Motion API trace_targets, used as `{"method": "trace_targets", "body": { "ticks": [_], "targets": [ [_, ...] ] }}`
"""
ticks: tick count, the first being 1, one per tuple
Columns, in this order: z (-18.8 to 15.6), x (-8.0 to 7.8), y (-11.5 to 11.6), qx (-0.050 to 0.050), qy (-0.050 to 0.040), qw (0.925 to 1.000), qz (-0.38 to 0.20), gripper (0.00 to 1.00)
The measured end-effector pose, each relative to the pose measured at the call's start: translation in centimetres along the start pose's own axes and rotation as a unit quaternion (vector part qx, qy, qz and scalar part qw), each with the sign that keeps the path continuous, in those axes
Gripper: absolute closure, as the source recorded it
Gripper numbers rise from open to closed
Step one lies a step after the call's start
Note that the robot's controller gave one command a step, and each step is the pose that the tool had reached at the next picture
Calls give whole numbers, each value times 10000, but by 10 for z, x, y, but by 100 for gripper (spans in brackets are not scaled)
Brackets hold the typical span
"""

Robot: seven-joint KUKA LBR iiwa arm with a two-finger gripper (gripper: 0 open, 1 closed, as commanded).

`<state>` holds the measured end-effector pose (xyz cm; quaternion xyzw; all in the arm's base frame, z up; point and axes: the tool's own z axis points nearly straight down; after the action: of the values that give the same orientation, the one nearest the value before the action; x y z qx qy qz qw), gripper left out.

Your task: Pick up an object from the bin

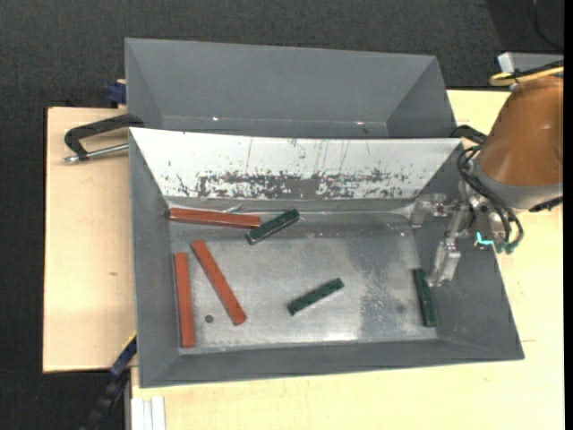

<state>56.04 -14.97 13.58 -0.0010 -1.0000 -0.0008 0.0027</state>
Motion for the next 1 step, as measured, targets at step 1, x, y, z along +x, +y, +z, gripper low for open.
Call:
{"method": "trace_targets", "body": {
  "ticks": [1],
  "targets": [
    [-4,-2,1,8,-40,10000,-11,0]
  ]
}}
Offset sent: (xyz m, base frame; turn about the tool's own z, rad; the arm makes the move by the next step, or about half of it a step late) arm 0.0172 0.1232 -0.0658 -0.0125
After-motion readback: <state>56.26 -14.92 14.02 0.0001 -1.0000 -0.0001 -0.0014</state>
